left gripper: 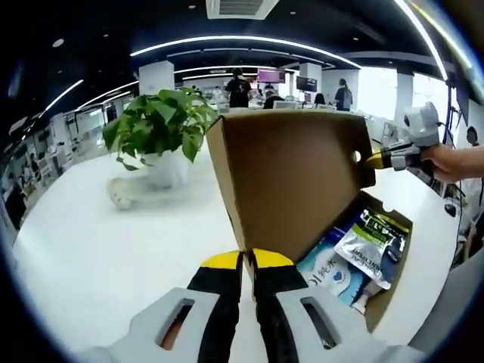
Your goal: Operate the shoe box by opening the lid, removing the specified soft item, and placing it in the target area until the item is outside and the box remains undamaged.
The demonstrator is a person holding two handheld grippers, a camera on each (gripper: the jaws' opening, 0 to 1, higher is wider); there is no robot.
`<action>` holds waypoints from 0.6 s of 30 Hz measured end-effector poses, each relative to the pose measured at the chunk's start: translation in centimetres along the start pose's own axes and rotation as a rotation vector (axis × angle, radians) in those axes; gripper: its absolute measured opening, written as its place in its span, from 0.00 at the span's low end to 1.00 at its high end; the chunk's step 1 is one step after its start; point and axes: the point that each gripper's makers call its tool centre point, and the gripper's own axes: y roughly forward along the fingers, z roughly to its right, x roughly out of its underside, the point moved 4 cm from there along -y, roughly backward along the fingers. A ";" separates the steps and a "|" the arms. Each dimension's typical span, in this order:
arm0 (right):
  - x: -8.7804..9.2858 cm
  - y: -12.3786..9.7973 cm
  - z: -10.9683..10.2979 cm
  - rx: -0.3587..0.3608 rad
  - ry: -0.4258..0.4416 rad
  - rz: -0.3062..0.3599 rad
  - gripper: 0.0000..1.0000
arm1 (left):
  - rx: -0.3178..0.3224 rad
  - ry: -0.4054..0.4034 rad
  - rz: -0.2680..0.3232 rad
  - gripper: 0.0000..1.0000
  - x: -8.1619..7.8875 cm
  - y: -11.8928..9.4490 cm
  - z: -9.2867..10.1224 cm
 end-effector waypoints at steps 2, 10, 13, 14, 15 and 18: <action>0.5 0.3 -0.1 -0.003 0.002 -0.014 0.00 | 0.003 -0.001 -0.014 0.02 0.4 0.2 0.0; 1.6 1.0 -0.2 -0.009 0.024 -0.036 0.00 | 0.011 -0.013 -0.033 0.02 1.4 0.6 0.1; 1.7 1.1 -0.2 -0.011 0.023 -0.041 0.00 | 0.015 -0.017 -0.037 0.02 1.5 0.7 0.0; 1.7 1.2 -0.1 -0.011 0.020 -0.042 0.00 | 0.016 -0.015 -0.038 0.02 1.5 0.8 0.0; 1.7 1.3 -0.1 -0.010 0.020 -0.042 0.00 | 0.016 -0.011 -0.039 0.02 1.5 0.8 0.0; 1.6 1.6 0.0 -0.010 0.027 -0.048 0.00 | 0.016 -0.015 -0.044 0.02 1.3 1.1 -0.2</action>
